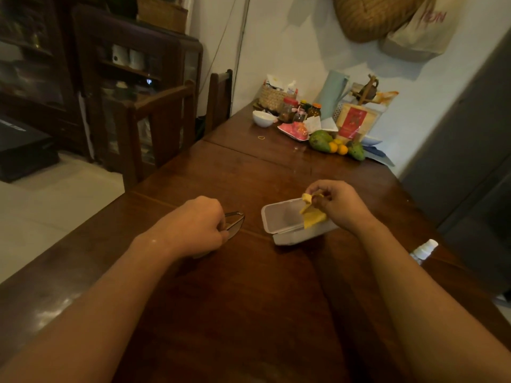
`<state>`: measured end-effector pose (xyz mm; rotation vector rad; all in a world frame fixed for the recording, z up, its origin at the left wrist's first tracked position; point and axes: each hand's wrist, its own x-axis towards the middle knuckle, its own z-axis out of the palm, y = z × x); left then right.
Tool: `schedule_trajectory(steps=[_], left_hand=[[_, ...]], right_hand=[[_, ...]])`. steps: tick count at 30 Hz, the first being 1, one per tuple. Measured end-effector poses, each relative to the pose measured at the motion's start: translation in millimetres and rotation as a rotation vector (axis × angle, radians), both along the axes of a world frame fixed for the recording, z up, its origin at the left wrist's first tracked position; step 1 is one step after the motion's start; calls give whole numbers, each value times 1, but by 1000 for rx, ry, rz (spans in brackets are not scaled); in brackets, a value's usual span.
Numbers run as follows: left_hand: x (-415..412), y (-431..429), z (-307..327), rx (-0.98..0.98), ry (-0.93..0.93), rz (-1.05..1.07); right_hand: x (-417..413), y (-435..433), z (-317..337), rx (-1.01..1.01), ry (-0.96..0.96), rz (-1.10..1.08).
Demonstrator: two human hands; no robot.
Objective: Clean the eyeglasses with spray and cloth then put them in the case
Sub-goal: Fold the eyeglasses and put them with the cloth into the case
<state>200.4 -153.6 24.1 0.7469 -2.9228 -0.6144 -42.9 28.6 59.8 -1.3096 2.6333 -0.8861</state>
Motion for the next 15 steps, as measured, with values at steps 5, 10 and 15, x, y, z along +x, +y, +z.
schedule_trajectory(steps=[5, 10, 15], left_hand=[[1, 0, 0, -25, 7, -11], [1, 0, 1, -41, -8, -14], [-2, 2, 1, -49, -34, -26]], right_hand=[[-9, 6, 3, -75, 16, -40], [-6, 13, 0, 274, 68, 80], [11, 14, -2, 374, 60, 194]])
